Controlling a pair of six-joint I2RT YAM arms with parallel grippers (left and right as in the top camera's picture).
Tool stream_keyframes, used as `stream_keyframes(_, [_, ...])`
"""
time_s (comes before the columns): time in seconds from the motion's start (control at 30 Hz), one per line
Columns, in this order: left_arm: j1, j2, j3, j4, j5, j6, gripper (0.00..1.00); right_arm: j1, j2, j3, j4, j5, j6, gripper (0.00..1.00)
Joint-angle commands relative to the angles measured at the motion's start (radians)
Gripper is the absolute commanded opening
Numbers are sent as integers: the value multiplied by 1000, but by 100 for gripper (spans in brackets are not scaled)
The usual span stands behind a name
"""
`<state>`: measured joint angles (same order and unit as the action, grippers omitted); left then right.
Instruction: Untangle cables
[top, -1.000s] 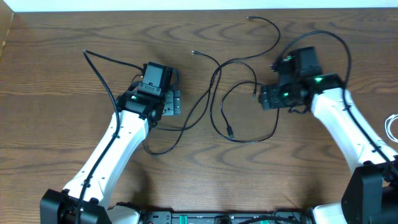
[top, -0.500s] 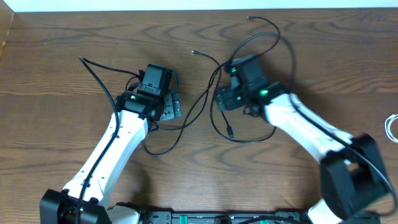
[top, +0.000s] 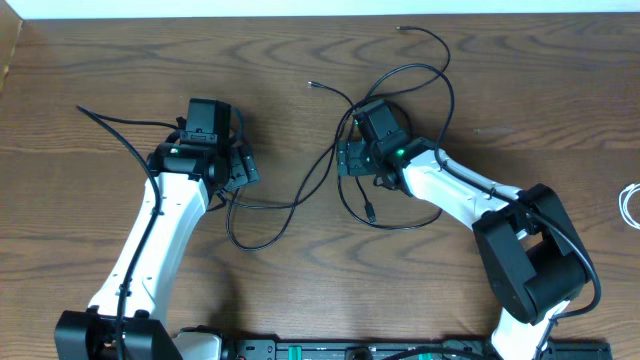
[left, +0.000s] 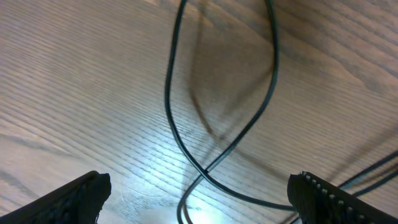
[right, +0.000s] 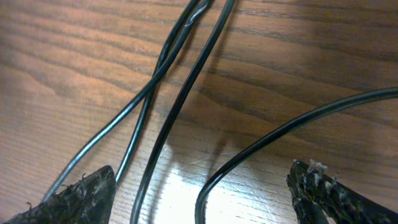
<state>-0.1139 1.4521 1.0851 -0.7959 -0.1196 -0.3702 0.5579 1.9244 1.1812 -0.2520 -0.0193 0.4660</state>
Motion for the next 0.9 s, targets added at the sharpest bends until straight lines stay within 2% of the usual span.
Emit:
stream_keyframes(0.0, [2, 6, 16, 0, 24, -13, 96, 14, 39, -4, 16, 36, 117, 85])
stream_keyframes(0.2, [2, 6, 16, 0, 28, -13, 96, 27, 77, -4, 38, 36, 219, 84])
stream_keyframes(0.3, [2, 6, 16, 0, 31, -13, 96, 34, 79, -4, 63, 40, 219, 77])
stream_keyframes(0.33, [2, 6, 16, 0, 32, -13, 96, 36, 79, -4, 68, 39, 219, 72])
stream_keyframes(0.37, [2, 6, 16, 0, 32, -13, 96, 37, 79, -4, 70, 40, 224, 62])
stream_keyframes(0.43, [2, 6, 16, 0, 34, -13, 96, 38, 79, -4, 70, 39, 245, 34])
stream_keyframes(0.5, [2, 6, 16, 0, 34, -13, 96, 37, 79, -4, 70, 41, 243, 15])
stream_keyframes(0.6, [2, 6, 16, 0, 34, -13, 96, 27, 74, -4, 68, 46, 214, 1])
stream_keyframes(0.73, [2, 6, 16, -1, 34, -13, 96, -5, 16, -3, 26, 43, 126, 1])
stream_keyframes(0.87, [2, 6, 16, 0, 34, -13, 96, -56, -118, -3, -27, 42, -9, 1])
